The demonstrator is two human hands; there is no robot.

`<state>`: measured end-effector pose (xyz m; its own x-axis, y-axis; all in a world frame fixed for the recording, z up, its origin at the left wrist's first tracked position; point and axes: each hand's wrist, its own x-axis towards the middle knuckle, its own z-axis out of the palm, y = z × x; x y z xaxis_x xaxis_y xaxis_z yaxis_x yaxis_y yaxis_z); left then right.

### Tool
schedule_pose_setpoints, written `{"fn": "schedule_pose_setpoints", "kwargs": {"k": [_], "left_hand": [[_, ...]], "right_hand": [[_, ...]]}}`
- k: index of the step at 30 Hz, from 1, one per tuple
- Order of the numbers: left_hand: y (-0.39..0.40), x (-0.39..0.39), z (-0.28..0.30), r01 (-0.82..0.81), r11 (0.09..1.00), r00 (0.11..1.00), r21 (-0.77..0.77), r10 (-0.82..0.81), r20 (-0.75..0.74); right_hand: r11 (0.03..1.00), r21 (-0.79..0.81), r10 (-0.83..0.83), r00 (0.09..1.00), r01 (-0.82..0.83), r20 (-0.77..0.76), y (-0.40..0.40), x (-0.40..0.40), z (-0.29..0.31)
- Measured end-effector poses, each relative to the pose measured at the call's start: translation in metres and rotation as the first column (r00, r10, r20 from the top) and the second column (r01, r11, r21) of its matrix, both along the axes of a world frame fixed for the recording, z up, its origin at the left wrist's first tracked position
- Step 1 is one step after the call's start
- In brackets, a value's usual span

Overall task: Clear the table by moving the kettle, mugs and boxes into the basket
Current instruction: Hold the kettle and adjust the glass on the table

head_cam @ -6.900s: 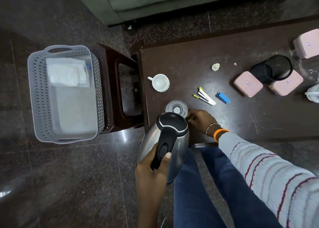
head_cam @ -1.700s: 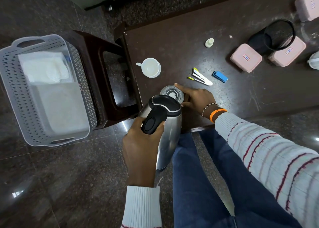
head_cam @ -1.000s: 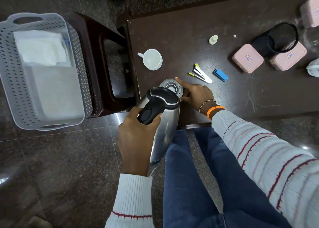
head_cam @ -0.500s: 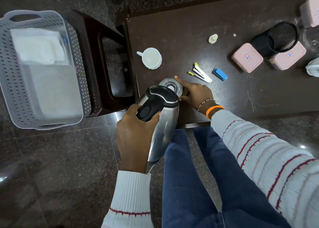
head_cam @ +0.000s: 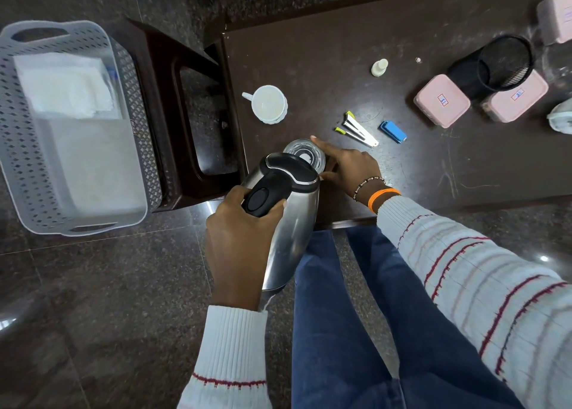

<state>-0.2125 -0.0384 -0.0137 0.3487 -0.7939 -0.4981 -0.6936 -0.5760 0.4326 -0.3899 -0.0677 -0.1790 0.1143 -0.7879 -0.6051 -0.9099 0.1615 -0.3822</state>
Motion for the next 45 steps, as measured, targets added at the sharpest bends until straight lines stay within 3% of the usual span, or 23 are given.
{"fn": "schedule_pose_setpoints", "kwargs": {"k": [11,31,45], "left_hand": [[-0.010,0.003,0.001,-0.001,1.000,1.000,0.023,0.001,-0.011],[-0.023,0.012,0.002,0.187,0.981,0.982,0.053,-0.187,-0.005],[-0.031,0.002,0.001,0.285,0.957,0.954,0.046,-0.288,0.082]], "right_hand": [[1.000,0.010,-0.020,1.000,0.020,0.019,0.000,0.000,-0.001],[0.999,0.028,-0.027,0.999,0.026,0.026,-0.001,-0.001,-0.005],[0.999,0.031,-0.019,0.999,0.018,0.041,-0.002,-0.002,-0.001]]}}
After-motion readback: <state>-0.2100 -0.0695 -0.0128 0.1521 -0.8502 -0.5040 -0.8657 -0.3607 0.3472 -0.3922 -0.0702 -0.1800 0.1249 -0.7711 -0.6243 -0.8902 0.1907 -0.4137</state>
